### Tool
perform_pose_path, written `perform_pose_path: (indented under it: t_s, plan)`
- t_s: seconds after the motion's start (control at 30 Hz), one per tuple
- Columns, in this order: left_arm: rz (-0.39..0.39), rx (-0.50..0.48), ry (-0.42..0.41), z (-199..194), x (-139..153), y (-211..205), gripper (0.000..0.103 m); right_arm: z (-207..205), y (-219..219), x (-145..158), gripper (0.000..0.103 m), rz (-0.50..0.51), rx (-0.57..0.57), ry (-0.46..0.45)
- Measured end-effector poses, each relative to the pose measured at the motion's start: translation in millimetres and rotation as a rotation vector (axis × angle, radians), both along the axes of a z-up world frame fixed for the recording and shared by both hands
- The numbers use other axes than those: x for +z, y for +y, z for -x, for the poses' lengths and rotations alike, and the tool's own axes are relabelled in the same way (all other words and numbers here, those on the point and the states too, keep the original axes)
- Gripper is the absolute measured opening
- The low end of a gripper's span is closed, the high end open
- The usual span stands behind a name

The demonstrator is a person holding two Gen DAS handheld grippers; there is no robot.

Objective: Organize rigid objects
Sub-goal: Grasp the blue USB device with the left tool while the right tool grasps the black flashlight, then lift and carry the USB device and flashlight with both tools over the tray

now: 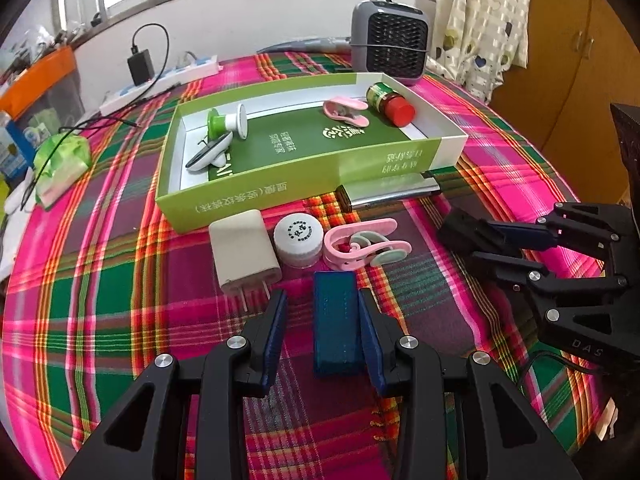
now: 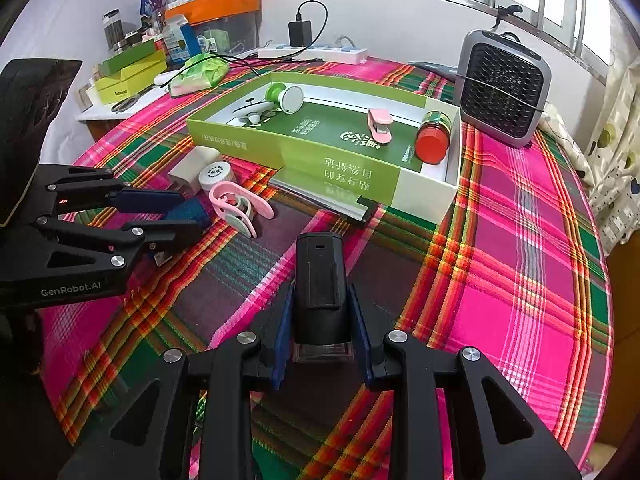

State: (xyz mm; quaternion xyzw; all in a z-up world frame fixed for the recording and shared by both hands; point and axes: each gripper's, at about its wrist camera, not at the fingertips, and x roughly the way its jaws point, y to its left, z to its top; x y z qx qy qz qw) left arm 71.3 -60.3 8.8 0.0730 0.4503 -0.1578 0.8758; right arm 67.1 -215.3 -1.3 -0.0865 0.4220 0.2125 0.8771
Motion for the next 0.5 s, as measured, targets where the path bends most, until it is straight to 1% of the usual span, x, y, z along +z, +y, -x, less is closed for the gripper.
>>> perform_pose_path:
  t_s: [0.13,0.27,0.4,0.5]
  plan:
    - [-0.001,0.009,-0.010,1.8,-0.1,-0.4,0.033,0.6,0.6,0.0,0.029,0.003,-0.001,-0.003]
    - [0.000,0.016,-0.014,2.3,0.1,1.3,0.024,0.6,0.4,0.2,0.029,0.001,-0.002,-0.003]
    - [0.009,0.023,-0.018,2.0,0.0,3.4,0.021,0.8,0.4,0.2,0.029,0.000,-0.004,-0.003]
    - [0.017,0.024,-0.018,2.1,-0.1,4.7,0.021,0.2,1.2,0.3,0.029,0.003,-0.005,-0.004]
